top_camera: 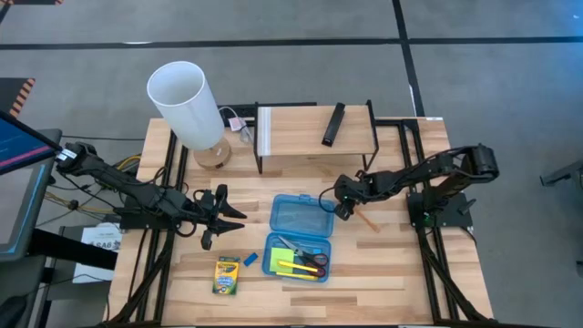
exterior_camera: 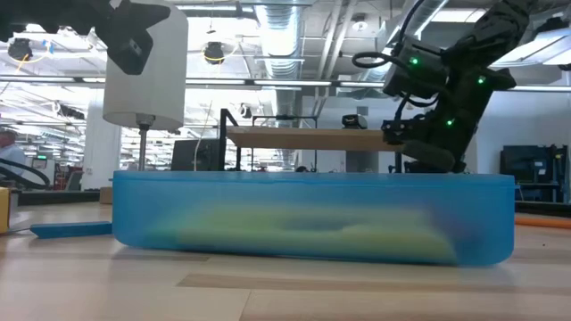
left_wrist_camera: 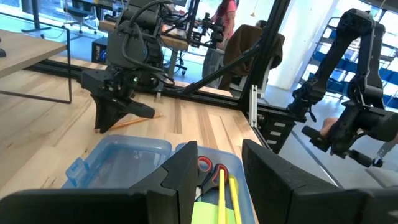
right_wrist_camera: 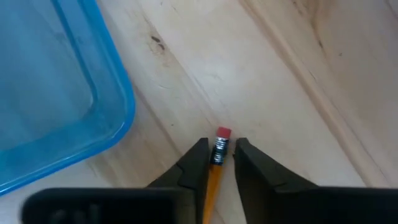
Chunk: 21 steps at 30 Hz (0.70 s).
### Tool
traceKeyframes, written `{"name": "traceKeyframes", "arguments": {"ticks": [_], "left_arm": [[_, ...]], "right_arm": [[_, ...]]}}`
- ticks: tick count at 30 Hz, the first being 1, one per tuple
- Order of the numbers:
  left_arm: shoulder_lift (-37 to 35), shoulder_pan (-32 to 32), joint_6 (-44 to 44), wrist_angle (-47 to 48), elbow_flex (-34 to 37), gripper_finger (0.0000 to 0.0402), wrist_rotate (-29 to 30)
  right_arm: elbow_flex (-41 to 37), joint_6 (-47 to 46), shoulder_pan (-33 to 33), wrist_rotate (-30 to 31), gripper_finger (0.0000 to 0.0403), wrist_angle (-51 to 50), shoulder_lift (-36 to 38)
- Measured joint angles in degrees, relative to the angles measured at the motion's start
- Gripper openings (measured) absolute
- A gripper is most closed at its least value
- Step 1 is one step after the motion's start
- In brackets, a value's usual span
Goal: Pack school essentials
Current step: Put the brown pencil into the blue supply box
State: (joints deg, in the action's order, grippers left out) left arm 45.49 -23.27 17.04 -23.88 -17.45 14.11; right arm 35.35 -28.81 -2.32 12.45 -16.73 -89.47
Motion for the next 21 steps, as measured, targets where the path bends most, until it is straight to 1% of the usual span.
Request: {"name": "traceKeyframes", "arguments": {"ticks": [5, 7, 11, 15, 21], "left_arm": [[0.00, 0.00, -0.02, -0.02, 0.00, 0.0114, -0.03], [0.00, 0.00, -0.02, 0.00, 0.00, 0.0114, -0.04], [0.00, 0.00, -0.02, 0.00, 0.00, 0.0114, -0.08], [0.00, 0.00, -0.02, 0.00, 0.00, 0.0114, -0.07], [0.00, 0.00, -0.02, 0.00, 0.00, 0.0114, -0.07]], "right_arm": [[0.00, 1.19, 0.06, -0.15, 0.0026, -0.29, -0.04], [-0.10, 1.93, 0.04, -0.23, 0.0011, -0.44, 0.45], [0.39, 2.24, 0.04, -0.35, 0.0015, -1.33, 0.42], [1.56, 2.51, 0.00, -0.36, 0.0006, -2.95, 0.24], [4.25, 3.01, 0.00, -0.35, 0.0003, -6.23, 0.16]]}}
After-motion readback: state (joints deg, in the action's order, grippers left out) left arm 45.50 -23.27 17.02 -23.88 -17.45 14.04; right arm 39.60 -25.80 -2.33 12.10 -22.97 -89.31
